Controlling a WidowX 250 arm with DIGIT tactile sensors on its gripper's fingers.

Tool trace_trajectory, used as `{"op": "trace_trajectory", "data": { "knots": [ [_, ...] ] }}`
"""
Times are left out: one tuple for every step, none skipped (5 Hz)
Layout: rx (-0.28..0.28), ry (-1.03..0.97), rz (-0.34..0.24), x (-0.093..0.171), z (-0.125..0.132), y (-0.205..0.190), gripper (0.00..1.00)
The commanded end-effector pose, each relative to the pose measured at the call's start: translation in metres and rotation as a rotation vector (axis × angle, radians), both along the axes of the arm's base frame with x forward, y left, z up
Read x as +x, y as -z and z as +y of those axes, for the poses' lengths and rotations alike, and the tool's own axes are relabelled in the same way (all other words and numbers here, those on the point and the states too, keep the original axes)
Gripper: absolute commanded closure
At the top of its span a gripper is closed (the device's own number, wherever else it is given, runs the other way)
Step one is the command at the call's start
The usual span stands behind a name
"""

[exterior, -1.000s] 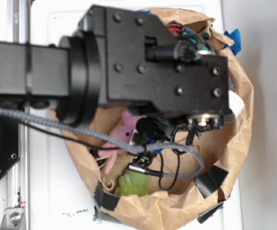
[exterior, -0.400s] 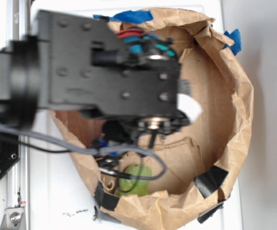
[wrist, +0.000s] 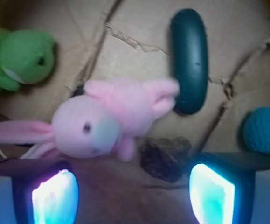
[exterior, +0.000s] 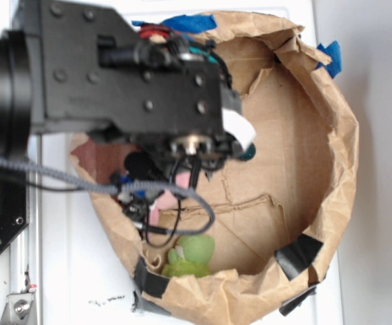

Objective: Grab the rock.

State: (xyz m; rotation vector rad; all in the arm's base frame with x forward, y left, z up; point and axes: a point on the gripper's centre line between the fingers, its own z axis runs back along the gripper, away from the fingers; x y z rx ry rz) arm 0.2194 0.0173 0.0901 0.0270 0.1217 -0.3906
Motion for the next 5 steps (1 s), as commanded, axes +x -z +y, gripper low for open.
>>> {"op": "trace_trajectory", "data": {
  "knots": [
    [-0.003,0.001,-0.039,-0.007,0.018,0.006,0.00],
    [0.012,-0.002,-0.019,-0.003,0.023,0.014,0.00],
    [0.008,0.008,-0.016,-0.001,0.021,0.023,0.00],
    [-0.014,0.044,-0.064,0.006,0.020,0.031,0.00],
    [-0.115,0.076,-0.112,0.021,0.019,0.046,0.00]
  ]
}}
